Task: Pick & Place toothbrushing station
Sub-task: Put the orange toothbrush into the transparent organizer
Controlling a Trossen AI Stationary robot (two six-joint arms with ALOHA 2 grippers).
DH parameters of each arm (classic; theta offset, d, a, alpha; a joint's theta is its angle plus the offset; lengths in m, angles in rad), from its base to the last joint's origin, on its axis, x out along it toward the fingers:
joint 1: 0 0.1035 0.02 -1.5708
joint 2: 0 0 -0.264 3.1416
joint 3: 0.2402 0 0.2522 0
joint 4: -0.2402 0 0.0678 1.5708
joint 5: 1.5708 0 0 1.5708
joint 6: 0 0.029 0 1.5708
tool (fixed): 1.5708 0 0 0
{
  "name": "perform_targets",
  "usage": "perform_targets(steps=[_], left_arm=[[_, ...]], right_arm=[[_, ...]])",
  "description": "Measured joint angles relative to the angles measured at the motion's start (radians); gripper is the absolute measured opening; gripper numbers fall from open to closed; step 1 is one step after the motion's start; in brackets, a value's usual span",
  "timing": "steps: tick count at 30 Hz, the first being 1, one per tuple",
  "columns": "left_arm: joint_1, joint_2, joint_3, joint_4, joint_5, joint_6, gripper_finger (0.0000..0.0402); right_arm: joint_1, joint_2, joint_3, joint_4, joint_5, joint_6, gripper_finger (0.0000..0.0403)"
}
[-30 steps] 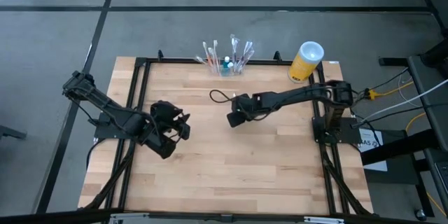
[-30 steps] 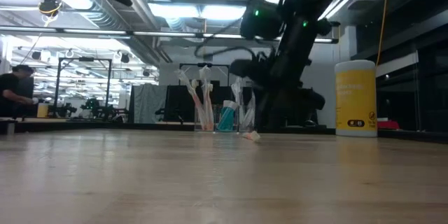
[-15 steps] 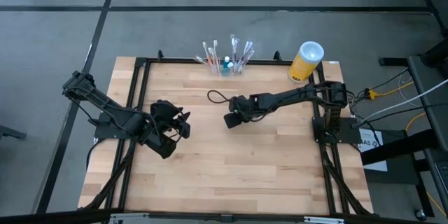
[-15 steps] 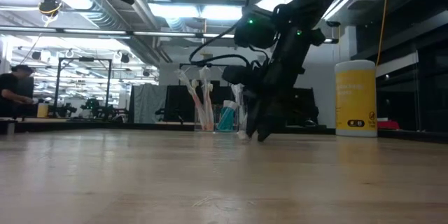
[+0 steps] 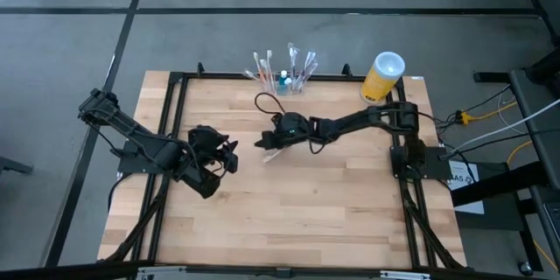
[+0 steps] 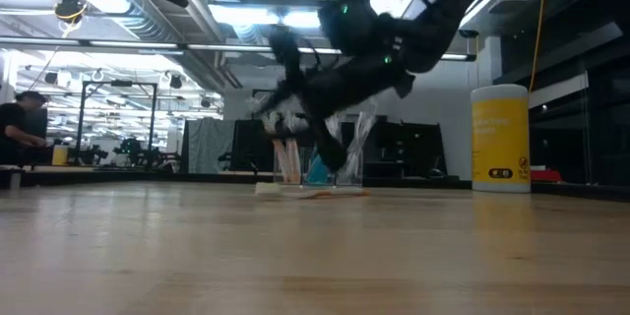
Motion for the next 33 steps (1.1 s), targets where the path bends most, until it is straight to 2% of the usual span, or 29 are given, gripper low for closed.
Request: perform_targets(steps=[2,5,9,13,20,25,27,33], left_arm=[[-0.008,0.0,0.0,0.0,0.021,-0.003,0.0171],[-0.03,0.0,0.0,-0.005,0.034,-0.038,0.0171],[-0.067,0.0,0.0,-0.05,0.017,-0.113,0.0171],[-0.096,0.0,0.0,-0.063,0.01,-0.157,0.0171],[-0.116,0.0,0.0,-0.055,0.007,-0.186,0.0171],[-0.124,0.0,0.0,-0.05,0.007,-0.193,0.0171],[-0.13,0.0,0.0,-0.05,0.007,-0.2,0.0171],[-0.137,0.0,0.0,-0.051,0.008,-0.201,0.0171]], right_arm=[[-0.003,-0.016,0.004,0.031,-0.063,-0.008,0.0119],[-0.008,-0.078,0.005,-0.125,-0.093,-0.095,0.0119],[-0.024,-0.164,0.005,-0.482,0.032,-0.272,0.0119],[-0.062,-0.175,0.005,-0.666,0.08,-0.386,0.0119],[-0.129,-0.165,0.005,-0.702,0.157,-0.447,0.0119],[-0.161,-0.158,0.005,-0.776,0.174,-0.488,0.0119],[-0.166,-0.156,0.004,-0.836,0.176,-0.502,0.0119],[-0.126,-0.156,0.004,-0.874,0.126,-0.521,0.0119]])
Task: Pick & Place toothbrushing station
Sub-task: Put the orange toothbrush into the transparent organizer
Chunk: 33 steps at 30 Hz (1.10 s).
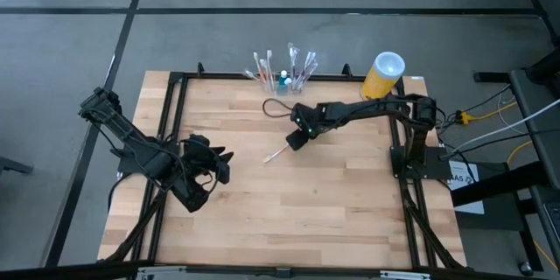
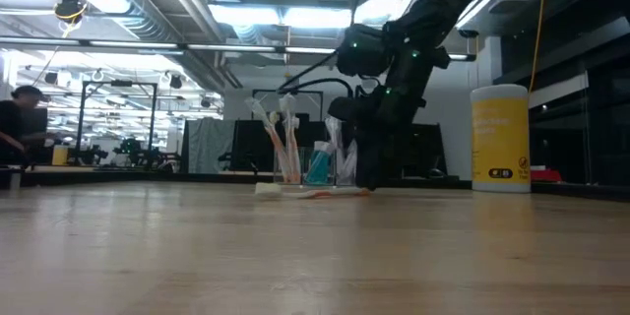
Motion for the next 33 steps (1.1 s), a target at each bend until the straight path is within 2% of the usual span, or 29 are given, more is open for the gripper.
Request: perform_targets(steps=[8,13,16,21,25,33], left_arm=[[-0.008,0.0,0.0,0.0,-0.003,-0.001,0.0171],[-0.03,0.0,0.0,0.0,-0.023,-0.031,0.0171],[-0.048,0.0,0.0,0.002,-0.026,-0.037,0.0171],[-0.072,0.0,0.0,0.007,-0.037,-0.045,0.0171],[-0.093,0.0,0.0,0.007,-0.044,-0.045,0.0171],[-0.117,0.0,0.0,0.007,-0.051,-0.045,0.0171]], right_arm=[[0.138,-0.002,0.0,0.018,0.025,0.037,0.0119],[0.133,-0.012,0.001,0.031,0.051,-0.02,0.0119],[0.104,-0.011,0.0,0.041,0.035,-0.115,0.0119],[0.067,-0.011,0.019,0.058,-0.036,-0.377,0.0119],[0.059,-0.011,0.026,0.048,-0.047,-0.576,0.0119],[0.034,-0.004,0.026,0.045,-0.04,-0.775,0.0119]])
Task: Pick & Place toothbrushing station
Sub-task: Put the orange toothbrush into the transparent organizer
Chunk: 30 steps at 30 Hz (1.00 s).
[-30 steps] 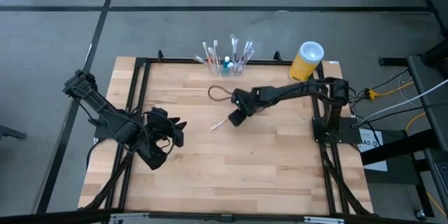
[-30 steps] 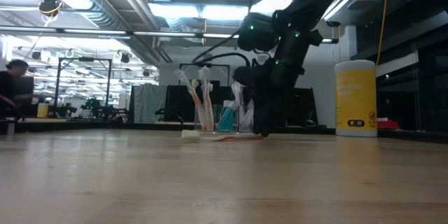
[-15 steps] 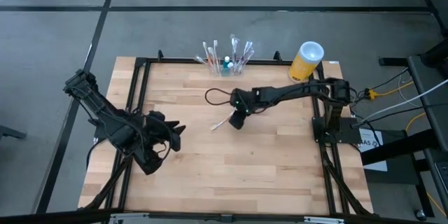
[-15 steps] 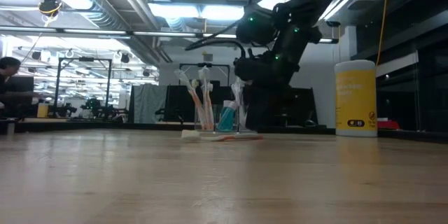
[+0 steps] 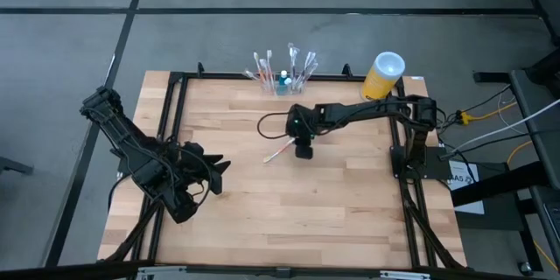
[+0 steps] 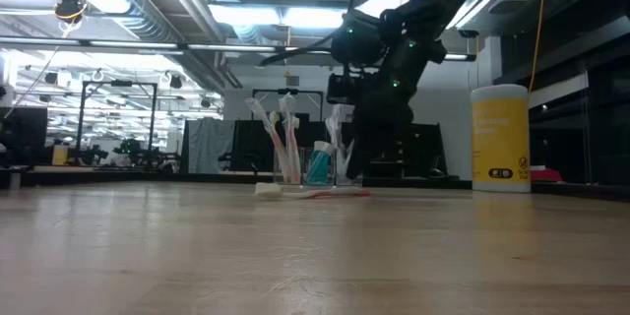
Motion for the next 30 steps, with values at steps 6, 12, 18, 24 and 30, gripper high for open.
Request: perform_targets(steps=[6,12,18,24,30], left_arm=[[0.0,0.0,0.0,0.0,0.0,-0.005,0.0171],[0.0,0.0,0.0,0.0,0.0,-0.01,0.0171],[-0.002,0.0,0.0,0.0,0.006,-0.03,0.0171],[-0.005,0.0,0.0,0.001,0.015,-0.042,0.0171],[-0.005,0.0,0.0,0.001,0.023,-0.042,0.0171]], right_arm=[[-0.02,0.0,0.0,0.0,-0.023,-0.153,0.0119],[-0.042,0.008,0.001,0.024,-0.051,-0.276,0.0119],[-0.055,0.078,0.003,0.03,-0.099,-0.239,0.0119],[-0.056,0.113,0.007,0.037,-0.125,-0.18,0.0119],[-0.049,0.116,0.008,0.051,-0.119,0.143,0.0117]])
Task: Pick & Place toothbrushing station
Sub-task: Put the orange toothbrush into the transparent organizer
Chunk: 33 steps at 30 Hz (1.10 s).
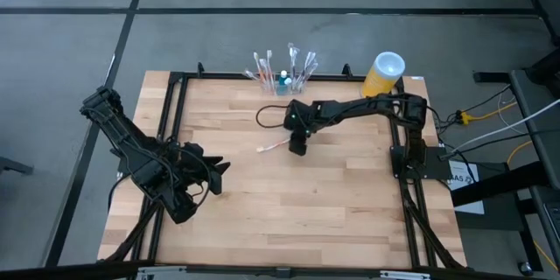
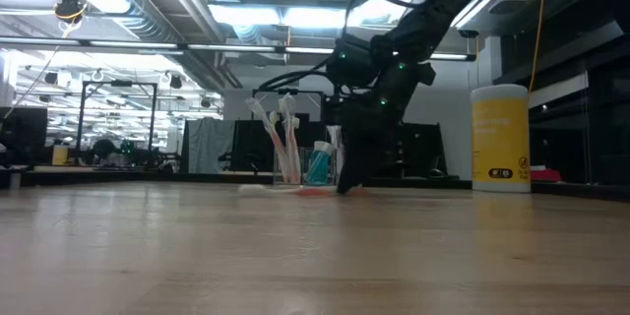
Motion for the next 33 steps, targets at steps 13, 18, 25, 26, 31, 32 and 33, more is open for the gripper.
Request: perform_targets(steps=[13,18,25,26,31,32,33], left_arm=[[0.0,0.0,0.0,0.0,0.014,-0.003,0.0171],[0.0,0.0,0.0,-0.009,0.061,-0.031,0.0171],[0.019,0.003,0.0,-0.077,0.141,-0.078,0.0171],[0.026,0.004,0.0,-0.08,0.154,-0.078,0.0171],[0.037,0.02,0.0,-0.038,0.083,-0.078,0.0171],[0.037,0.022,0.0,-0.013,0.047,-0.075,0.0171],[0.037,0.023,0.0,0.025,0.01,-0.066,0.0171]], right_arm=[[0.165,0.005,-0.006,0.048,-0.106,0.348,0.0017],[0.275,-0.025,-0.013,0.063,-0.123,0.421,0.0016],[0.434,-0.192,-0.013,0.091,0.004,0.535,0.0016],[0.456,-0.226,-0.013,0.088,0.045,0.554,0.0016],[0.575,-0.444,-0.011,0.106,0.292,0.63,0.0016],[0.59,-0.478,-0.011,0.107,0.359,0.634,0.0016],[0.602,-0.51,-0.011,0.106,0.427,0.635,0.0016]])
